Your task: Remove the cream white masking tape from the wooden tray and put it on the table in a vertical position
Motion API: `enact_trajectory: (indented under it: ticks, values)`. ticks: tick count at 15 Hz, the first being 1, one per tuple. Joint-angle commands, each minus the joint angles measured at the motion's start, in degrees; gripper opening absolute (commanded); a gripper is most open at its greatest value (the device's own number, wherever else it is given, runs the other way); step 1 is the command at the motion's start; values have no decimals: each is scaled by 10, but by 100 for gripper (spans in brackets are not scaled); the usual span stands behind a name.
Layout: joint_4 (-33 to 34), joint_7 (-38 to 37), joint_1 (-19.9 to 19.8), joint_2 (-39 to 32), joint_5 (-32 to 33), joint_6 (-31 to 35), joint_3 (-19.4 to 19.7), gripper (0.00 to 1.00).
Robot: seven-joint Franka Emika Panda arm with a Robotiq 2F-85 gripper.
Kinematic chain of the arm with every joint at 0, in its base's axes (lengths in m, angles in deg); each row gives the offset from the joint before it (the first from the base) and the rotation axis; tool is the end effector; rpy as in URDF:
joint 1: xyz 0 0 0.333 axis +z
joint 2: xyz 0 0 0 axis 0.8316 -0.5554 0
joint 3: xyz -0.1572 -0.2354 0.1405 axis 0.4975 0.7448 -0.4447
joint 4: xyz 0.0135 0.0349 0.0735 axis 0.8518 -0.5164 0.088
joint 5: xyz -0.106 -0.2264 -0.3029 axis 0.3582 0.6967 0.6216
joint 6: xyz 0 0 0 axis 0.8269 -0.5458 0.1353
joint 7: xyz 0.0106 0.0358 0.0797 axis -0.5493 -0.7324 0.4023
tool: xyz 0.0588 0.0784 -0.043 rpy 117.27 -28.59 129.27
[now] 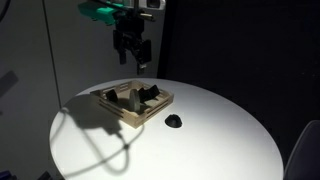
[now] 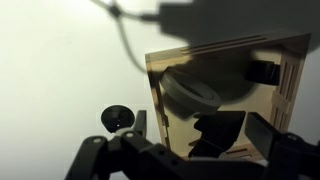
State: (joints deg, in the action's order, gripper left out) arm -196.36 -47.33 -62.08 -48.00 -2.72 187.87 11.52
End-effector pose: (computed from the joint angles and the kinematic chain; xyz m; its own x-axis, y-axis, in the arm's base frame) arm 0.4714 -0.0957 0.4762 0.9626 -0.2166 0.1631 -0.1990 -0.9729 -0.1174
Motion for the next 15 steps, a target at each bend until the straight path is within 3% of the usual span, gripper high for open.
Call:
enact_trajectory:
  ticks: [1, 5, 7, 15]
  values:
    - [1, -1, 3, 0, 1, -2, 3, 100]
    - [1, -1, 3, 0, 1, -2, 3, 100]
    - [9, 35, 8, -4, -6, -24, 10, 100]
    - [63, 272, 21, -37, -2, -107, 42, 100]
